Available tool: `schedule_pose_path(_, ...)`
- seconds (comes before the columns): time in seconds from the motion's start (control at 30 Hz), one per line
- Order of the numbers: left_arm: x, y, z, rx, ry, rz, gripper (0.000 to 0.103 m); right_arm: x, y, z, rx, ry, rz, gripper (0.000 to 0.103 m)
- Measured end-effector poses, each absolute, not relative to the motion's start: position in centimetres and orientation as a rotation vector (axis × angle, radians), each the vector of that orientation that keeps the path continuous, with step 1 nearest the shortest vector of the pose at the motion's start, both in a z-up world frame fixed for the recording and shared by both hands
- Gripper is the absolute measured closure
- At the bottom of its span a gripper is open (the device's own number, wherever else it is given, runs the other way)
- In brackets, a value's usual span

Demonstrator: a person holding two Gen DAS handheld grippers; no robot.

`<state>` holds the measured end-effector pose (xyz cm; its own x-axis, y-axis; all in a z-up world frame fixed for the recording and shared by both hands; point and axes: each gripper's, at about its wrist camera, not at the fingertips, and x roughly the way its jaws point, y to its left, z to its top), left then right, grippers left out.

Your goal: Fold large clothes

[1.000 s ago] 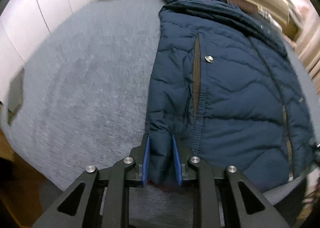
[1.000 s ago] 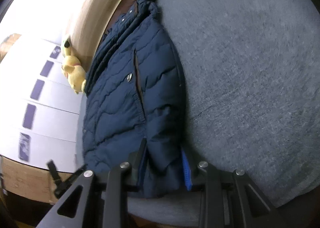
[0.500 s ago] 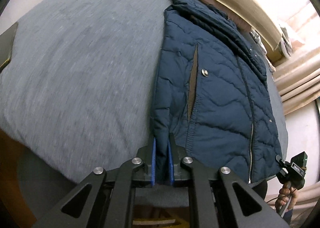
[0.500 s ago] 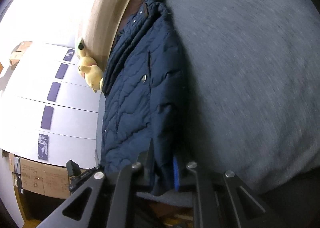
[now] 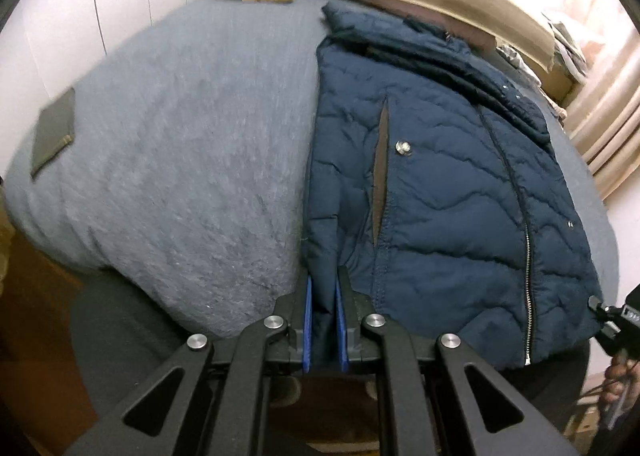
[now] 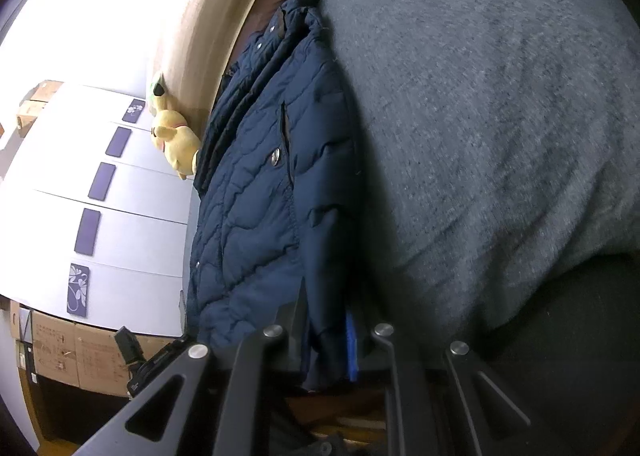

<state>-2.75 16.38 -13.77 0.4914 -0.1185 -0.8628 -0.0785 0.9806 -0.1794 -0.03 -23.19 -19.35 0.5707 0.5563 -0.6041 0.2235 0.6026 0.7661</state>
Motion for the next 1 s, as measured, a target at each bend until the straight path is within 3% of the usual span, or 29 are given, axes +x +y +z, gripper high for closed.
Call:
schedule_pose_path(0.73, -0.8, 16.4, -9.5, -0.204, 0.994, 0.050, 0.093, 0.0, -23.8, -16.6, 0.945, 0.882, 0.300, 0.089)
schedule_pose_path(1.0, -2.7, 18.9, -12.3, -0.323, 1.078, -0.018, 0.092, -1.5, -24.4, -16.1, 0.912, 0.887, 0.280, 0.090)
